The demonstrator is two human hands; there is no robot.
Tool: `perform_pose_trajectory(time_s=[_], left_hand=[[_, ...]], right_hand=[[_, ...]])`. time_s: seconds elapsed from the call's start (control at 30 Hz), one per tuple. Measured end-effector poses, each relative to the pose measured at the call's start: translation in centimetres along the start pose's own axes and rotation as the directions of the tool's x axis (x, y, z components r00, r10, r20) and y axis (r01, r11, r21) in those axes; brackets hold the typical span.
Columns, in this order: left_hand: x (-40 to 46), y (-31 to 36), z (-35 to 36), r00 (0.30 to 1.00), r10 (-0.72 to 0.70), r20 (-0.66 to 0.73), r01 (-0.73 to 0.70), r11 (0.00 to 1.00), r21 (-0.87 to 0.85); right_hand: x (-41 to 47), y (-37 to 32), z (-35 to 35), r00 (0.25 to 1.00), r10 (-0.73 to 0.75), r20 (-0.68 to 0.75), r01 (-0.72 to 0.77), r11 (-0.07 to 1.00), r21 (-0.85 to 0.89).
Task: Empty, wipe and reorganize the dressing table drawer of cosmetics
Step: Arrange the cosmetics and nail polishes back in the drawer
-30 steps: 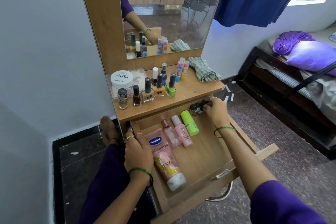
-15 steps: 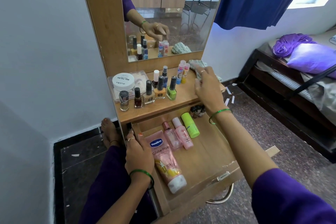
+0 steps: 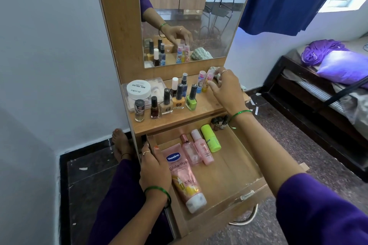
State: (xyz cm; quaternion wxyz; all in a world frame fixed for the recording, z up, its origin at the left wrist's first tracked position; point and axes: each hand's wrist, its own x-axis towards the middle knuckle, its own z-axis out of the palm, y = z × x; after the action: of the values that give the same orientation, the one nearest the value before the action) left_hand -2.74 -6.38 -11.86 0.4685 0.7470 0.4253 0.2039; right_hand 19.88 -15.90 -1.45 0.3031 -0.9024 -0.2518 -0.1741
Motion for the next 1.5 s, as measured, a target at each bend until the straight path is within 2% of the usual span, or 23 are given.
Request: perform_pose_trajectory(time_s=[0.37,0.73,0.97,1.23,1.5], left_hand=[[-0.1,0.1,0.0,1.000,0.007,-0.006,-0.007,1.000,-0.010],[0.1,-0.3,0.2,1.000,0.010,-0.008,-0.010,1.000,0.002],[0.2,-0.3,0.2,1.000,0.018,-0.004,-0.018,1.000,0.014],[0.5,-0.5,0.3,1.000,-0.012,-0.004,0.012,0.999,0.047],[0.3,-0.3,0.2,1.000,-0.015,-0.018,0.016,0.998,0.059]], right_hand=[[0.9,-0.4,0.6,0.999,0.037,-0.002,-0.037,0.999,-0.010],[0.9,-0.7,0.4,1.000,0.004,0.030,-0.004,1.000,0.000],[0.3,-0.1,-0.5,0.999,0.042,0.002,-0.042,0.994,0.102],[-1.6,1.1,-3.7,0.989,0.145,0.035,-0.149,0.964,0.220],[-6.6,4.2,-8.7,0.961,0.243,0.132,-0.260,0.956,0.133]])
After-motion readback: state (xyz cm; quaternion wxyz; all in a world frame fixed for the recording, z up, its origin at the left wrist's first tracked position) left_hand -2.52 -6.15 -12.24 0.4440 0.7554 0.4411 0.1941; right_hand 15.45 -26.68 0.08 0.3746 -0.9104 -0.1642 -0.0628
